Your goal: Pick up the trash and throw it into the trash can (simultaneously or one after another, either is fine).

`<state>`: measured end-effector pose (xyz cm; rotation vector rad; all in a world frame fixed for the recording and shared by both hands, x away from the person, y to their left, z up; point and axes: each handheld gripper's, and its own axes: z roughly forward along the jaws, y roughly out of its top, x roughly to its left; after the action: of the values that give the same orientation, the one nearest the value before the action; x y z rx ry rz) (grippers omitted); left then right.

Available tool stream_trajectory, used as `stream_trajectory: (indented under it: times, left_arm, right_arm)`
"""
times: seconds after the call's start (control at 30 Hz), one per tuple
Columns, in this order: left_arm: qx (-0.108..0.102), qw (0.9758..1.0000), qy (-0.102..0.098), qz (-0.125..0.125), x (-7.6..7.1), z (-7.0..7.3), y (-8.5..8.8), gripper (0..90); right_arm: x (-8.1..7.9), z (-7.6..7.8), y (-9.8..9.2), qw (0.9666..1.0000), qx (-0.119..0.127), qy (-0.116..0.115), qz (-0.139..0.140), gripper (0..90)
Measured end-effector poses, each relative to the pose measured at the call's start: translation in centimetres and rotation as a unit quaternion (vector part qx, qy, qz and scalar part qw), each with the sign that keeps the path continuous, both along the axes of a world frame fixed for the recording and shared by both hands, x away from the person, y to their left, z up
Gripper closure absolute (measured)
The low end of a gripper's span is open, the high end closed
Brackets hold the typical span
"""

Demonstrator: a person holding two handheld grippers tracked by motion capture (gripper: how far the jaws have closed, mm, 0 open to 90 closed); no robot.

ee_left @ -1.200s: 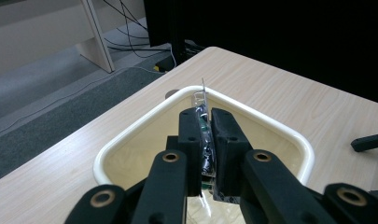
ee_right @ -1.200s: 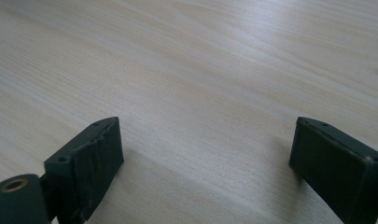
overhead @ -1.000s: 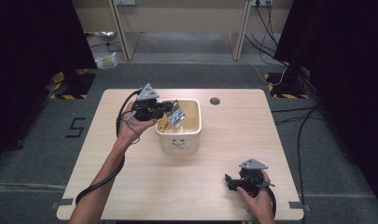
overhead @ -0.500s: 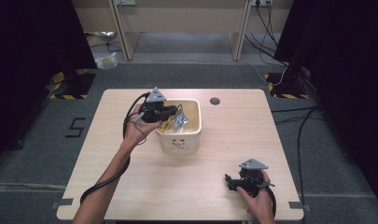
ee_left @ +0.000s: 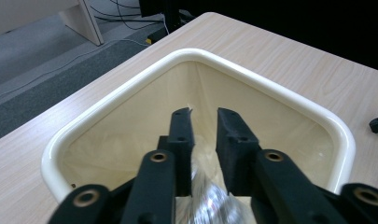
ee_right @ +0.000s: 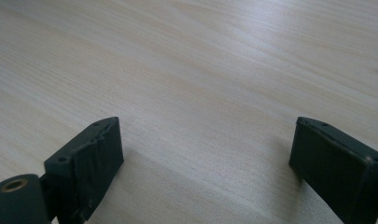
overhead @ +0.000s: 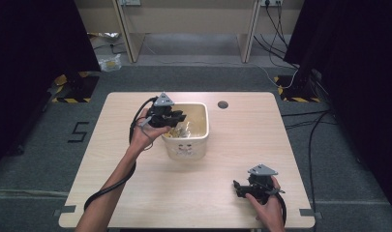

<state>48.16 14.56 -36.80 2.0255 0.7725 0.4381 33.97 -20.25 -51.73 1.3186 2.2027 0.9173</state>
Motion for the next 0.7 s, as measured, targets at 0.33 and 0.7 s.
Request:
stream_trajectory:
  times: [0.33, 0.7]
  left_arm:
    - [-0.022, 0.9997, 0.009, -0.002, -0.6, 0.7, 0.4, 48.8]
    - [-0.042, 0.9987, 0.023, 0.018, -1.4, 1.2, 1.5, 28.6]
  right_arm:
    - [0.0, 0.0, 0.0, 1.0, 0.001, 0.0, 0.0, 9.7]
    - [0.0, 0.0, 0.0, 1.0, 0.0, 0.001, 0.0, 9.7]
